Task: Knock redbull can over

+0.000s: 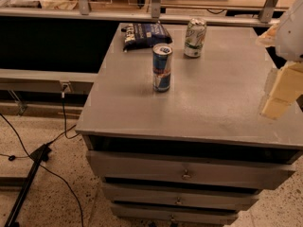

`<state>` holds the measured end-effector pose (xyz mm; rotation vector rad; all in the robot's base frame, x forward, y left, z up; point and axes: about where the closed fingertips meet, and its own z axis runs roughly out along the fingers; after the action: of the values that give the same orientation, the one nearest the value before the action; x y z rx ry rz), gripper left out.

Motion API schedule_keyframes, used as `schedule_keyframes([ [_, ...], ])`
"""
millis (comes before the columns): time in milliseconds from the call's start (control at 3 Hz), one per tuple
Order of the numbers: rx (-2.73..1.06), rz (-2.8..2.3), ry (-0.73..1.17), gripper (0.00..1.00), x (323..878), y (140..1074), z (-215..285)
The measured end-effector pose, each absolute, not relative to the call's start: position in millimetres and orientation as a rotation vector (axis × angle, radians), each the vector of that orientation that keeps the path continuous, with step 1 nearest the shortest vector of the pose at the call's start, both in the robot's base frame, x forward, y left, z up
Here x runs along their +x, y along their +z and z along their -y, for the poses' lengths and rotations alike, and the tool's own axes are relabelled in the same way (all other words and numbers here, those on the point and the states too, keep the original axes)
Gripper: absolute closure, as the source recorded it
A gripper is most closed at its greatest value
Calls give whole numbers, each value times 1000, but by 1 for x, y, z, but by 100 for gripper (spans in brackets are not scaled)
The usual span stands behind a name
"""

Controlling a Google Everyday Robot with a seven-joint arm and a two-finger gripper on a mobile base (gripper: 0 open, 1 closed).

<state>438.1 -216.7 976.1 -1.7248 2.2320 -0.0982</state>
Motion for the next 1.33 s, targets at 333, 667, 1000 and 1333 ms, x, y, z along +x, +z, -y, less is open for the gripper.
schedule_keyframes([
  [333,-1725,-2232,-98,0,438,976,217],
  [667,-1694,-2149,-48,0,449,980,209],
  [1000,-1619,-1911,146,0,497,986,164],
  [1333,-1589,-1789,281,0,527,987,124],
])
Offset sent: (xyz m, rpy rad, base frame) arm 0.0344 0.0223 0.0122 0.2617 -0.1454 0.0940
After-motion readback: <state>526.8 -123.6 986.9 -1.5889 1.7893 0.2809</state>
